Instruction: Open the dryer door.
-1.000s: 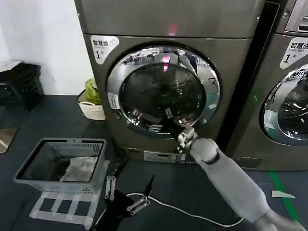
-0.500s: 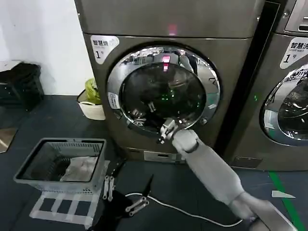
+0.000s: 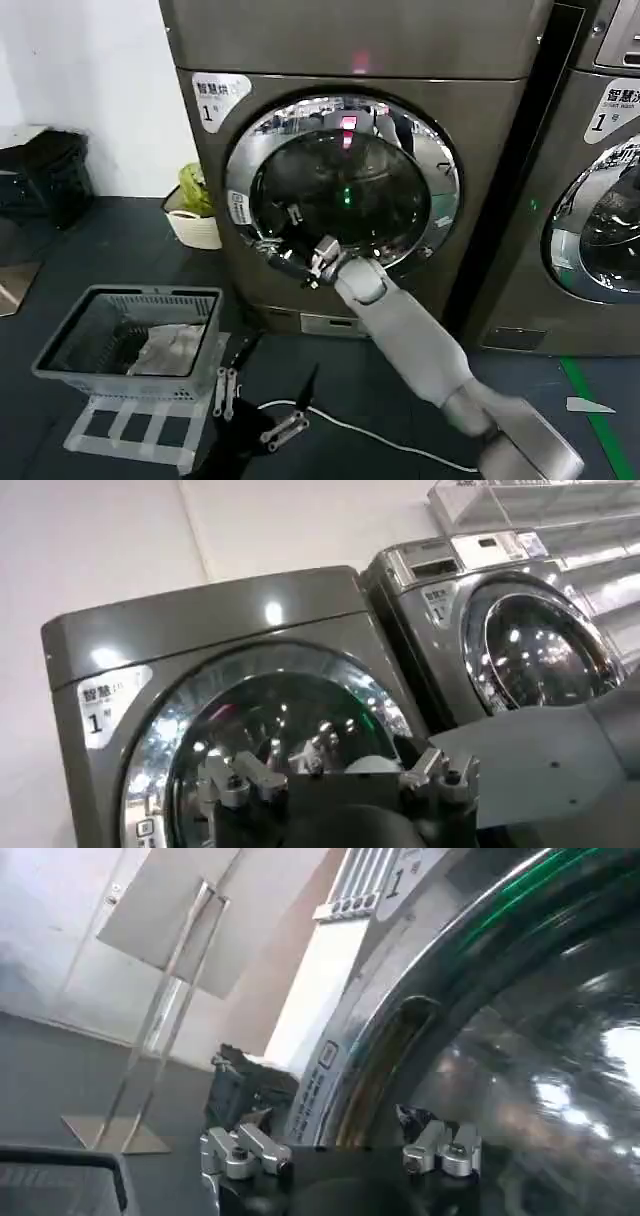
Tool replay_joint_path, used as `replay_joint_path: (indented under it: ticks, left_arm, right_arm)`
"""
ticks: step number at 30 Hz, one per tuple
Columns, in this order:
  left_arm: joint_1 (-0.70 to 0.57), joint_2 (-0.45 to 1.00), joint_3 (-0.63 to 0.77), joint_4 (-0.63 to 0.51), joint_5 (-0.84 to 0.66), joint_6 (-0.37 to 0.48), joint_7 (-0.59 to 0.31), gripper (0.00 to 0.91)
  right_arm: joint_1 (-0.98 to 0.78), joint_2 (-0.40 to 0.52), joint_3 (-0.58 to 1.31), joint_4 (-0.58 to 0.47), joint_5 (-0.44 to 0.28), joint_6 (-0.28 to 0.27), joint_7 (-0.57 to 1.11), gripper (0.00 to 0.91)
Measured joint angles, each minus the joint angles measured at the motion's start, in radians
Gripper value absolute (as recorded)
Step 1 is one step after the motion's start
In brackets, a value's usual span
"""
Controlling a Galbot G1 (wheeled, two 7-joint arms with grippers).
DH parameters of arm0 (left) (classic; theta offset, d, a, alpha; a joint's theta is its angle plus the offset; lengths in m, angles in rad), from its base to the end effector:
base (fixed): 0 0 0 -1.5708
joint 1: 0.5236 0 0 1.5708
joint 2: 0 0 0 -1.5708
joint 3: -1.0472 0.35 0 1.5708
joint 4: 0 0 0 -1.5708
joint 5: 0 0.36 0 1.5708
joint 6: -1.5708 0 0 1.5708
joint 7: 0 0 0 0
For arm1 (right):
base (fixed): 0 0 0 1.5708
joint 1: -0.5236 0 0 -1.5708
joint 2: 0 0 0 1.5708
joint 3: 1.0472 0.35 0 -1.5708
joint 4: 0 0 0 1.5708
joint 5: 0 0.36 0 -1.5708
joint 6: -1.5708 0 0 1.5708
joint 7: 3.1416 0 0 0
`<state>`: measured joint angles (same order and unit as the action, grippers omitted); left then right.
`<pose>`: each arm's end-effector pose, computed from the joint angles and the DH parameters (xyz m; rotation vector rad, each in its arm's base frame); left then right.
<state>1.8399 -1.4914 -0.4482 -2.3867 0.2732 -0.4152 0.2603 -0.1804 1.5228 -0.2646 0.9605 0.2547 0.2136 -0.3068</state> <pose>0.1093 -0.0116 -0.2377 0.5700 2.6393 0.4190 0.5659 0.1823 -0.2076 -1.2460 2.5092 -0.4316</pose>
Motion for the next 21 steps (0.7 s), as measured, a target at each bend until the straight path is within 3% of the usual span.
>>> replay_joint_path:
  ticks: [13,21]
  left_arm:
    - [0.015,-0.008,-0.004,-0.007,0.015,-0.009,-0.001,0.907]
    - [0.019,-0.010,-0.018,-0.008,0.019,-0.014,-0.008,0.907]
  right_arm:
    - [0.073,0.066,-0.030,-0.142,0.027,0.050,-0.092,0.907]
    - [0.077,0.046,-0.065,-0.130,0.092,0.075,-0.209,0.907]
